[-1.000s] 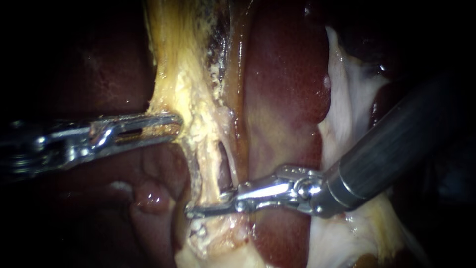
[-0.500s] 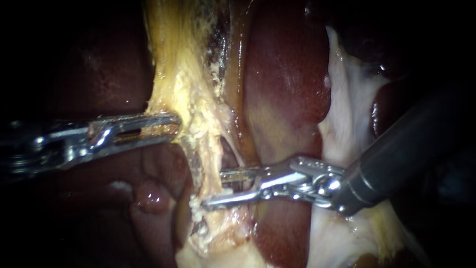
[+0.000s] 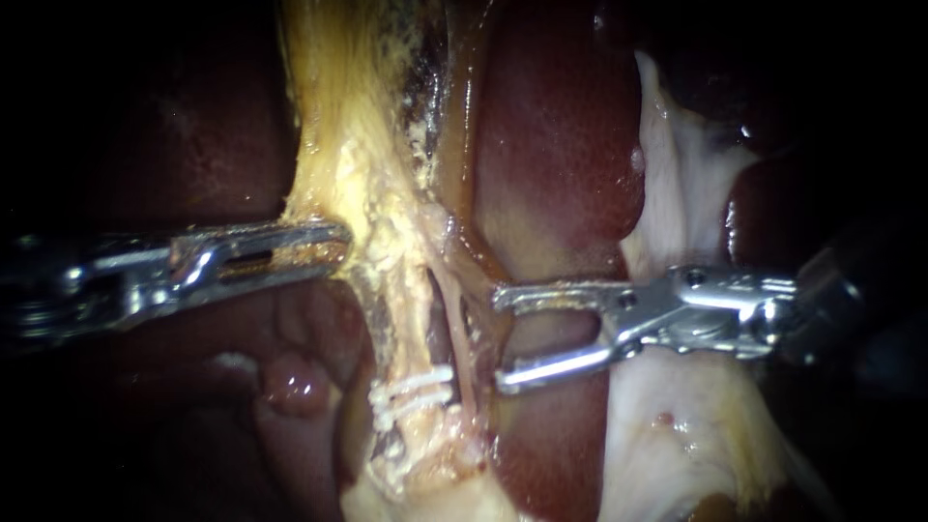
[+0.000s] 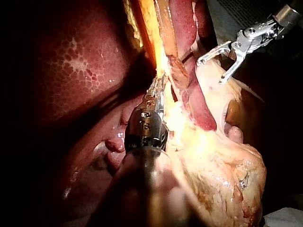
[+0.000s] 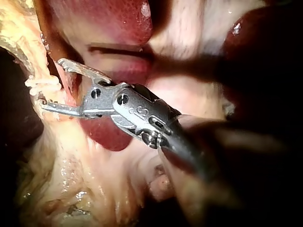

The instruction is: Going back second clip left tube

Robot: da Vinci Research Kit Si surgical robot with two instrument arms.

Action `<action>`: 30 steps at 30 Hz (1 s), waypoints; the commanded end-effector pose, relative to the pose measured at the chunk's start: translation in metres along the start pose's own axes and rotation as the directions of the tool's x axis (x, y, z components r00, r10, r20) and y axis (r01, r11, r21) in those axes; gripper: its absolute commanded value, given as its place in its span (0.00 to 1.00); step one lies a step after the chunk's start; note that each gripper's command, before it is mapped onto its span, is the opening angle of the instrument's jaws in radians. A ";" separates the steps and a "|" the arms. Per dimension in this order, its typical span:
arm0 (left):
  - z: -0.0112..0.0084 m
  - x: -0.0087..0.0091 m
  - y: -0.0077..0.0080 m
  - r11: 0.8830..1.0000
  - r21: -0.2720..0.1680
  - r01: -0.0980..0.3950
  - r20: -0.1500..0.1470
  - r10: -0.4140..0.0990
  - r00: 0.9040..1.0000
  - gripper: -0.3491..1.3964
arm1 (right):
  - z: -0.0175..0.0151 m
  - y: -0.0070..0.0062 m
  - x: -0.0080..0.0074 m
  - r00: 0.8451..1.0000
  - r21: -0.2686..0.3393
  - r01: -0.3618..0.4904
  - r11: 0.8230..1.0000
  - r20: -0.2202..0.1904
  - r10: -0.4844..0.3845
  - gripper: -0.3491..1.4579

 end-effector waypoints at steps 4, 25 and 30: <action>0.0007 0.0003 0.0001 1.000 -0.003 -0.002 0.002 0.002 1.000 0.00 | -0.0014 -0.0002 0.0009 1.000 -0.024 0.031 0.999 0.003 -0.031 0.52; 0.0102 0.0028 0.0021 0.999 0.017 -0.029 -0.042 0.030 0.999 0.00 | -0.0017 0.0001 0.0002 0.991 -0.026 0.131 0.991 0.011 -0.131 0.52; 0.0101 0.0029 0.0021 0.999 0.017 -0.030 -0.042 0.031 0.999 0.00 | -0.0017 0.0001 0.0002 0.991 -0.026 0.131 0.991 0.011 -0.131 0.52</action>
